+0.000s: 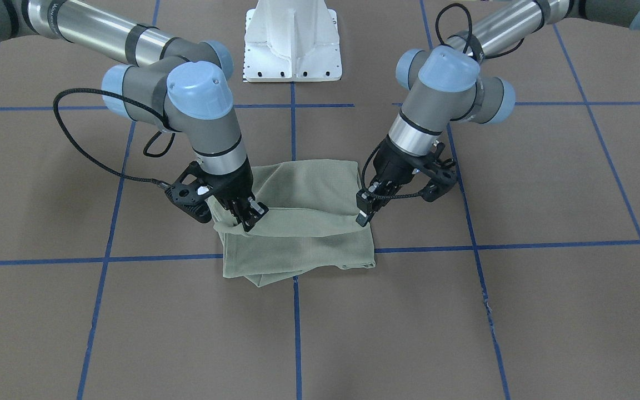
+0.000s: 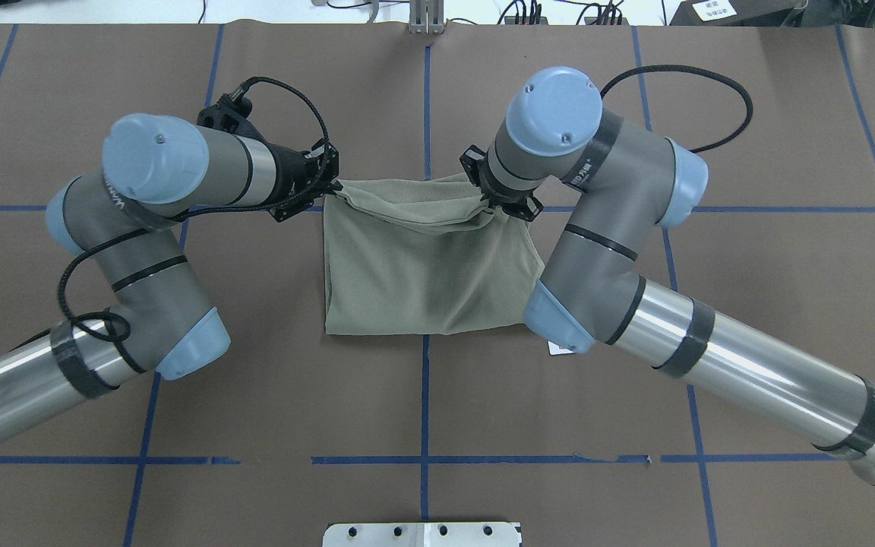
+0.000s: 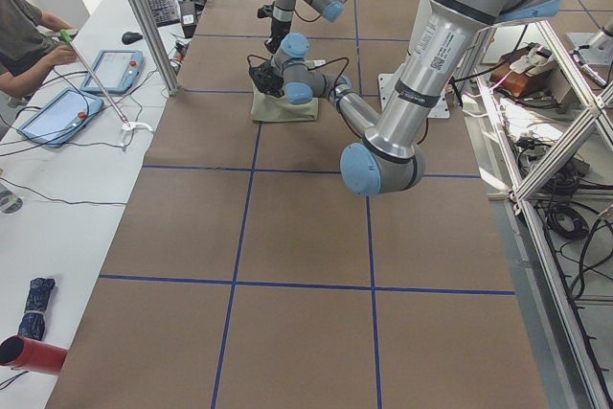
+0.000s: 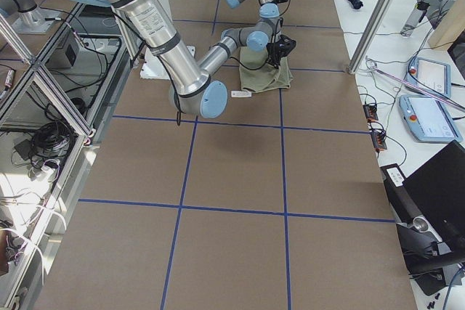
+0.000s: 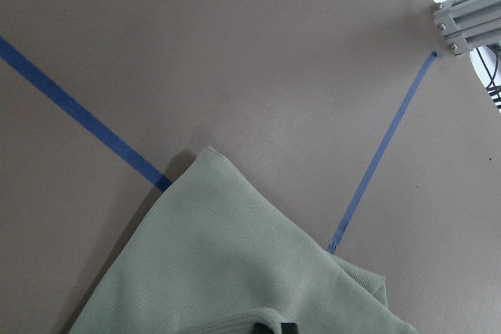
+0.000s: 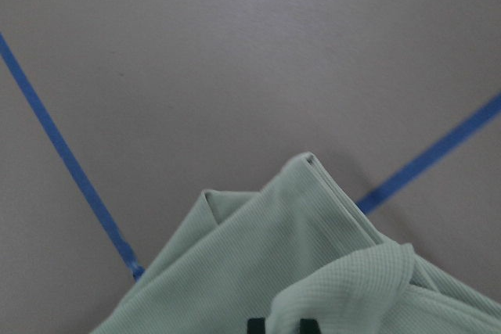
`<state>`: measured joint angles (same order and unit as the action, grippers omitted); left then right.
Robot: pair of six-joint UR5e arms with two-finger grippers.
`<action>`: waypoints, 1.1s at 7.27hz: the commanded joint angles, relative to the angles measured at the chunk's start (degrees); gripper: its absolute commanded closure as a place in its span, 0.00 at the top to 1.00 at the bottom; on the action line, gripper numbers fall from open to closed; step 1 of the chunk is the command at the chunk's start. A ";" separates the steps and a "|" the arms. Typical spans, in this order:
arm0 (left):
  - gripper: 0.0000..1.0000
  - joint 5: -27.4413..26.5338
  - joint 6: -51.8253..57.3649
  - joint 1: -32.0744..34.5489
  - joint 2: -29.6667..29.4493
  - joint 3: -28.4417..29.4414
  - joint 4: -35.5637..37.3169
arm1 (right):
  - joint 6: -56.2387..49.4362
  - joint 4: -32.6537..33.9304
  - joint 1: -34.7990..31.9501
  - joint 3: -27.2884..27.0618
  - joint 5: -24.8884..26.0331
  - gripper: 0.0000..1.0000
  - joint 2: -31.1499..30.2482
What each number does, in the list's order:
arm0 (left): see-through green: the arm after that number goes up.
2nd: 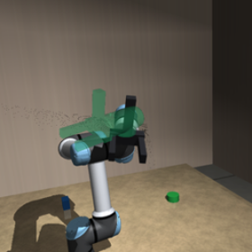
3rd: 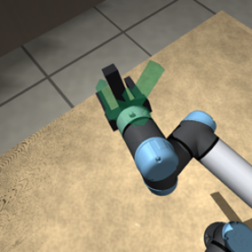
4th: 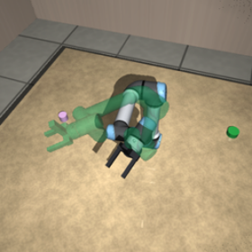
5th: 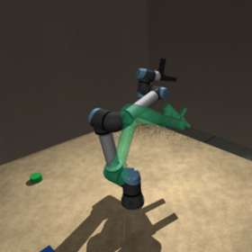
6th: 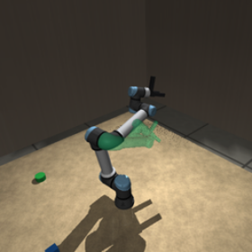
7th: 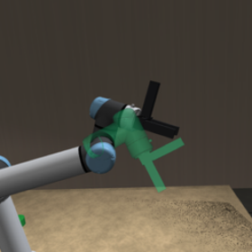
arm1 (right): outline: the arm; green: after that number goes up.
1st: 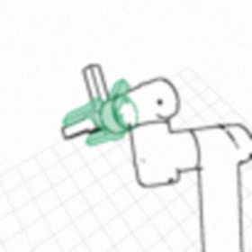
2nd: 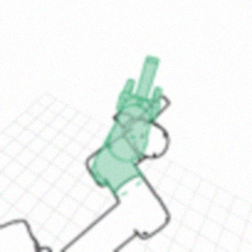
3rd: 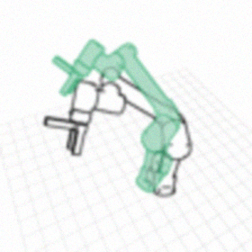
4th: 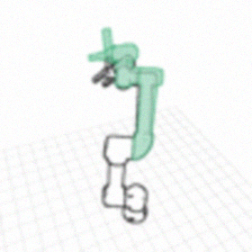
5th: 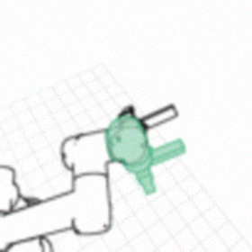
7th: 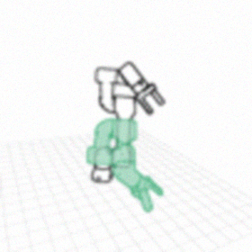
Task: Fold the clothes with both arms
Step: 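Release the folded edge and raise both grippers away from the shirt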
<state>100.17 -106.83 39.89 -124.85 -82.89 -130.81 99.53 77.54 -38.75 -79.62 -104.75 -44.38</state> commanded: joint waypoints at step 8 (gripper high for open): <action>0.65 16.72 33.22 15.47 6.08 4.34 -7.89 | -24.84 -7.84 -9.53 6.70 -11.89 0.20 -0.78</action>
<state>113.99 -79.60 53.30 -122.41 -74.88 -139.01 73.27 69.58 -50.03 -68.88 -117.22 -43.56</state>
